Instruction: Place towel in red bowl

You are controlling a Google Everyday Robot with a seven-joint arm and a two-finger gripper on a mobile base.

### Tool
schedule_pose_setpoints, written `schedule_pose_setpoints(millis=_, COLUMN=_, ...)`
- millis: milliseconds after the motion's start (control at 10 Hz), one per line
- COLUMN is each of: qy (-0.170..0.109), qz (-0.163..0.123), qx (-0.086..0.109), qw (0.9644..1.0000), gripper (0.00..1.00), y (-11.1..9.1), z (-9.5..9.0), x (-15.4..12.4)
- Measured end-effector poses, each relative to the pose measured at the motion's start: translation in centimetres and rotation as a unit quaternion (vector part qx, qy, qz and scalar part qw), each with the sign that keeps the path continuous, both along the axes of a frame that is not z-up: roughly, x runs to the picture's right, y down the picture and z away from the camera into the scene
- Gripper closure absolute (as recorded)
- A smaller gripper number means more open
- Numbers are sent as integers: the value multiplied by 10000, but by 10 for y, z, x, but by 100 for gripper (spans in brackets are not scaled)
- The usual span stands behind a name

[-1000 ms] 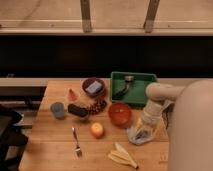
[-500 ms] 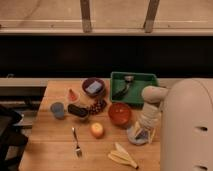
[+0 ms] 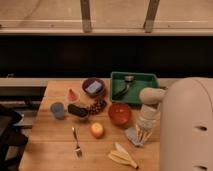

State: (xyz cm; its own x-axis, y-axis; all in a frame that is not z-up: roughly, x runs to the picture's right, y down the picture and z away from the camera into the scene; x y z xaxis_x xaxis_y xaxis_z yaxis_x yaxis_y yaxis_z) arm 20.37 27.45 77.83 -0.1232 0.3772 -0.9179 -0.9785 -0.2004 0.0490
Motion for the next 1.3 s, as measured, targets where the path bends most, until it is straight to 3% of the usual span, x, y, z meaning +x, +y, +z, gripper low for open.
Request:
schedule_pose_setpoints(millis=200, qy=21, qz=-62, qx=73, qw=10000, gripper=84, y=-2, z=-1, x=-1)
schedule_pose_setpoints(millis=400, qy=129, qz=-84, qx=305, qw=9994, gripper=84, y=-14, z=-7, x=5)
schedule_pose_setpoints(millis=600, qy=313, qz=-126, qx=638, qw=9974, gripper=84, y=-42, z=-20, x=16)
schedule_pose_setpoints(millis=900, qy=555, qz=-138, qx=1230, qw=9908, gripper=84, y=-93, z=-25, x=32)
schedule_pose_setpoints(millis=1100, qy=551, qz=-68, qx=1466, qw=9876, gripper=84, y=-114, z=-25, x=34)
schedule_pose_setpoints(millis=1300, qy=409, qz=-70, qx=1633, qw=9857, gripper=84, y=-128, z=-20, x=17)
